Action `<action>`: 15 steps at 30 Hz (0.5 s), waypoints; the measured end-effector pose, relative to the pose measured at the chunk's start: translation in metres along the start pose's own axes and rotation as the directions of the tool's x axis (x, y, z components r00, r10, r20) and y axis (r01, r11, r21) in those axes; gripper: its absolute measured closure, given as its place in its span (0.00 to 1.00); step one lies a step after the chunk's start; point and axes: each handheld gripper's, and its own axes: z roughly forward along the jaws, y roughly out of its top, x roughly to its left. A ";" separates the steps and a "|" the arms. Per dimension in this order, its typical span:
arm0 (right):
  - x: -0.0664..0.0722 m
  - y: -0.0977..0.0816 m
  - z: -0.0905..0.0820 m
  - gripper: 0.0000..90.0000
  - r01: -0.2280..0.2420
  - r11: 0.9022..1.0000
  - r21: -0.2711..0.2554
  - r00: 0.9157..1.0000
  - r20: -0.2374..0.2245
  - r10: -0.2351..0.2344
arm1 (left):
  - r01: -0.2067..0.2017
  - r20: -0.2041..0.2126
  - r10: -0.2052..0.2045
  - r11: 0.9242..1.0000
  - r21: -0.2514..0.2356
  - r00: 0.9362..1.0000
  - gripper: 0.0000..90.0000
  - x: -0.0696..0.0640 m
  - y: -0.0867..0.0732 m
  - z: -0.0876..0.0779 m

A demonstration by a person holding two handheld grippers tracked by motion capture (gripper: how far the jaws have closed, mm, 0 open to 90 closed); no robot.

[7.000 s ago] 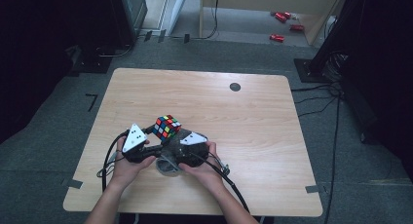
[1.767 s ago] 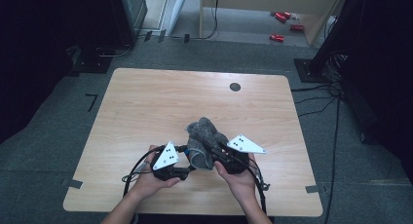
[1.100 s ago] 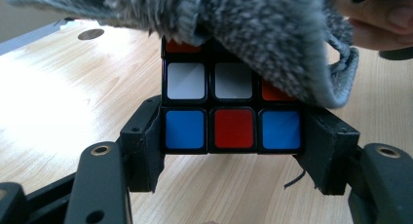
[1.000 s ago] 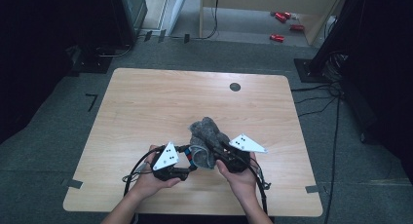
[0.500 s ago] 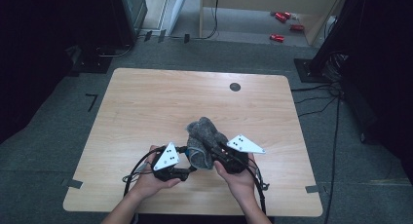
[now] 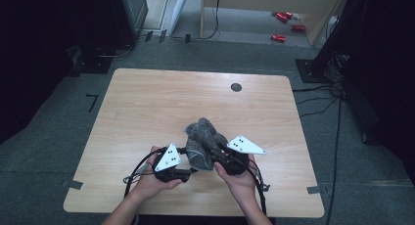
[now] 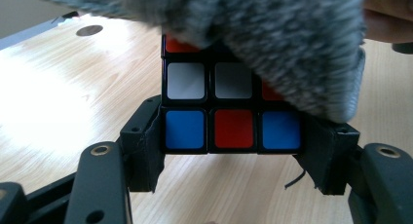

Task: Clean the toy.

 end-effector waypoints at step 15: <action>-0.004 -0.002 0.001 0.77 -0.006 1.000 0.000 1.000 0.009 0.006 | -0.001 -0.001 0.001 1.000 0.003 1.000 0.40 0.000 0.001 -0.001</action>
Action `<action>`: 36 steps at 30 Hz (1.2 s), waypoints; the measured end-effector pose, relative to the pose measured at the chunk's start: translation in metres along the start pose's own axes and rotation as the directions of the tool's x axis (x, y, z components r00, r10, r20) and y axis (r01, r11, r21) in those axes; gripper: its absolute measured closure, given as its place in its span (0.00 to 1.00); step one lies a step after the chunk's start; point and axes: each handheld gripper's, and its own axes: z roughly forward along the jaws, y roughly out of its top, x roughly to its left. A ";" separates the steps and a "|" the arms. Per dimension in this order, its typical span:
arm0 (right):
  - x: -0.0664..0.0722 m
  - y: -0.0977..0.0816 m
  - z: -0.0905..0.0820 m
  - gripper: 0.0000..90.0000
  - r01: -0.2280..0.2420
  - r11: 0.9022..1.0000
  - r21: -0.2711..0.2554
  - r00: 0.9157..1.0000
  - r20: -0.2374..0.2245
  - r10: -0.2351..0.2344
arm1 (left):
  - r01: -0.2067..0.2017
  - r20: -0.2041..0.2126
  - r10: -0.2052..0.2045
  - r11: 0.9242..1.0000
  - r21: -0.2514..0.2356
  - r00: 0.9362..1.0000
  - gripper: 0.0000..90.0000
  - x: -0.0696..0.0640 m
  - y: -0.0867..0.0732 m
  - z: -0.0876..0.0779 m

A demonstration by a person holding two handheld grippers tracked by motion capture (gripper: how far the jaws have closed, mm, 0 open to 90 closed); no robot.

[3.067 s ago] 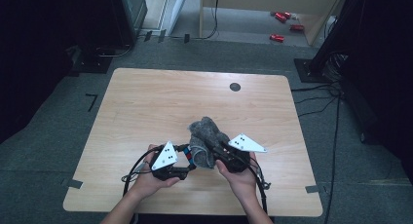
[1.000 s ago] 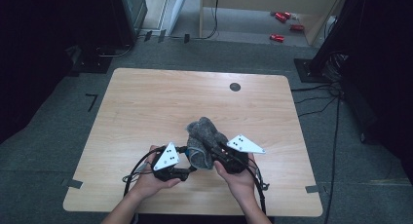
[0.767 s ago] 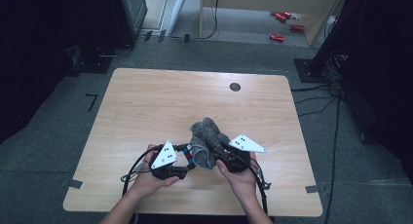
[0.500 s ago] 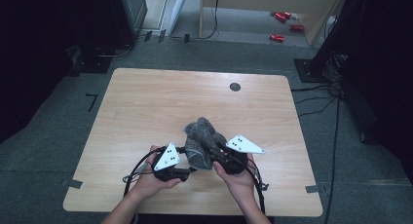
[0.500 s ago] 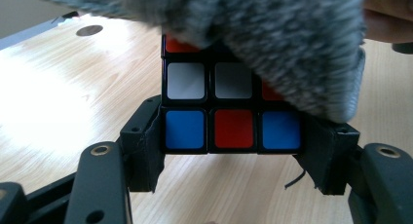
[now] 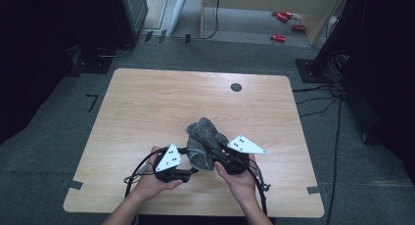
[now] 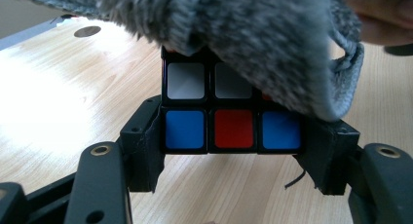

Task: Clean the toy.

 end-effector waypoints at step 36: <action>-0.008 -0.009 0.000 0.77 0.000 1.000 0.002 0.999 0.039 0.000 | 0.017 -0.007 -0.017 1.000 -0.006 1.000 0.40 0.006 0.000 -0.004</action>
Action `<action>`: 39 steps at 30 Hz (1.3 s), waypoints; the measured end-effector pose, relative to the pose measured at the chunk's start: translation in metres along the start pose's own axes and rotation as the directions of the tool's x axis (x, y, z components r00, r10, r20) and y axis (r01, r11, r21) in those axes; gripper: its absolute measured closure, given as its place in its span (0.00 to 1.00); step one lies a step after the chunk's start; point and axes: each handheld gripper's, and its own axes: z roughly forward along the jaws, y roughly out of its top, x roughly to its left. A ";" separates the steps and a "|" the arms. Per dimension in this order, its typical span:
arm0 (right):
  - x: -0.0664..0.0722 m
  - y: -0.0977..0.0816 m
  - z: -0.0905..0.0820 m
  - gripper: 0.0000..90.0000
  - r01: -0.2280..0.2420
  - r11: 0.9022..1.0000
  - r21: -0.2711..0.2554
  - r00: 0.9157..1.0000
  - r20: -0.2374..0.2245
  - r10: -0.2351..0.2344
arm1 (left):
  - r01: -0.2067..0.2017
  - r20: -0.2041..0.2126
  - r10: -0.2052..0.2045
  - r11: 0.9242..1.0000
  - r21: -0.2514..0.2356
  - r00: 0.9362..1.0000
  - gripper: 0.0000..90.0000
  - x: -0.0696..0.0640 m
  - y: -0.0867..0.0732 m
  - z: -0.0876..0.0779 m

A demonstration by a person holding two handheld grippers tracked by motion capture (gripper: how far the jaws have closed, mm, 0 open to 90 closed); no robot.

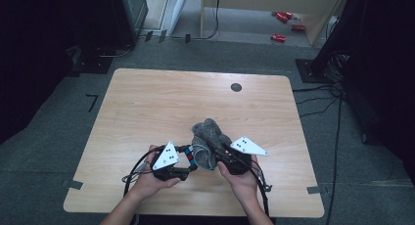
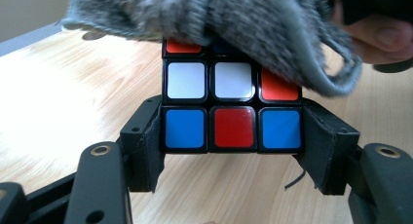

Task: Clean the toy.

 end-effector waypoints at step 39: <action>-0.016 -0.014 0.007 0.77 -0.048 0.998 0.036 0.998 -0.030 0.049 | 0.114 0.004 -0.114 0.985 -0.128 0.993 0.40 0.018 0.005 -0.021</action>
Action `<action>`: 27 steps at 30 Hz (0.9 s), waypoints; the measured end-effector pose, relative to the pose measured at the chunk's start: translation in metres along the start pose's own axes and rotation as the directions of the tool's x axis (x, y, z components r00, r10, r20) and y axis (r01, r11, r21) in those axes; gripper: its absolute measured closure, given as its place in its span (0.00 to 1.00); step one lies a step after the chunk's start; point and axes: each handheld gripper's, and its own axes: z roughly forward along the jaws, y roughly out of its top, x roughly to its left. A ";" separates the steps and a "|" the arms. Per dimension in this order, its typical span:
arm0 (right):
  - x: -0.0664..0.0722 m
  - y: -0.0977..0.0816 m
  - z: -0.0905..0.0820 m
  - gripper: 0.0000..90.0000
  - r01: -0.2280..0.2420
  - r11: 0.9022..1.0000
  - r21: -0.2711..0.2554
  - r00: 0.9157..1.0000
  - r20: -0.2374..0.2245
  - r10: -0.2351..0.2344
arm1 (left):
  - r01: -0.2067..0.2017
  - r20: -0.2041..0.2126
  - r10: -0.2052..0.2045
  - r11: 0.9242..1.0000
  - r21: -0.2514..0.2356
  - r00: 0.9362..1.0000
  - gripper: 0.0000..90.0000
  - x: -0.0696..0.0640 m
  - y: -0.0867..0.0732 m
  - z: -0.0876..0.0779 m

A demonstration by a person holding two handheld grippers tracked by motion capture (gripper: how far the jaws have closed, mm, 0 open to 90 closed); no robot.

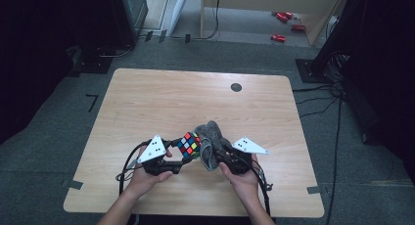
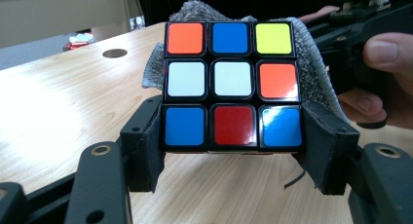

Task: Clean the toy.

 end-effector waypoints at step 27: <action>0.008 -0.010 0.012 0.77 0.046 0.998 0.053 0.997 -0.061 -0.043 | 0.057 0.025 -0.056 0.996 -0.061 0.998 0.40 0.005 0.003 -0.006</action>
